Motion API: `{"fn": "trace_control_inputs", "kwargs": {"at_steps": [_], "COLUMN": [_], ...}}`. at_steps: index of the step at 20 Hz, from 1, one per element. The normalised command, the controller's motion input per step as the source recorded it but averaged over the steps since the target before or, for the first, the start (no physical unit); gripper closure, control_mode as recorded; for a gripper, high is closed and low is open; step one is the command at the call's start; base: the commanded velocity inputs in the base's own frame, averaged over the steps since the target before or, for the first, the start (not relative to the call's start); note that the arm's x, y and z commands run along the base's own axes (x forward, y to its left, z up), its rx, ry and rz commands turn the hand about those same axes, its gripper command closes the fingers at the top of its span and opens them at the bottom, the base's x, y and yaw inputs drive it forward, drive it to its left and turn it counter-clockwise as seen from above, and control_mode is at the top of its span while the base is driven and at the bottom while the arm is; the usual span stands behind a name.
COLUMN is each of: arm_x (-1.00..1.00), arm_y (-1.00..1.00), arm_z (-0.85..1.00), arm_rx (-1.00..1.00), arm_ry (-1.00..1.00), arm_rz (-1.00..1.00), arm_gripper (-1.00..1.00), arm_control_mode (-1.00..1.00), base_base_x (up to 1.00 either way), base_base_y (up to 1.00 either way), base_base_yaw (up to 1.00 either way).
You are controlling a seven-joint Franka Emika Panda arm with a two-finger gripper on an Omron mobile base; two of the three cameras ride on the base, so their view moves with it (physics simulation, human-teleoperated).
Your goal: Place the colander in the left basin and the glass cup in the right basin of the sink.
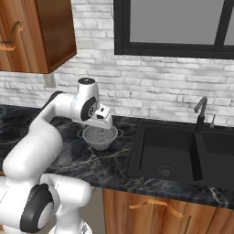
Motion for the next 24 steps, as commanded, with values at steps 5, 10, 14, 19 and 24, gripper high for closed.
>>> {"fn": "trace_control_inputs", "kwargs": {"at_steps": [5, 10, 14, 19, 24], "arm_x": [0.39, 0.35, 0.31, 0.24, 0.12], "arm_y": [-0.21, -0.16, -0.11, -0.08, 0.0], "arm_z": [-0.21, -0.27, -0.31, -0.31, -0.32], "arm_rx": [0.02, 0.01, 0.0, 0.0, 0.0], "arm_ry": [0.0, 0.0, 0.0, 0.0, 0.0], "arm_rz": [-0.09, -0.08, -0.06, -0.05, -0.04], "arm_gripper": [-1.0, -1.0, -1.0, -1.0, -1.0], "arm_control_mode": [-1.0, -1.0, -1.0, -1.0, -1.0], "base_base_x": [0.0, 0.0, 0.0, 0.0, 0.0], "base_base_y": [0.0, 0.0, 0.0, 0.0, 0.0], "base_base_yaw": [0.0, 0.0, 0.0, 0.0, 0.0]}}
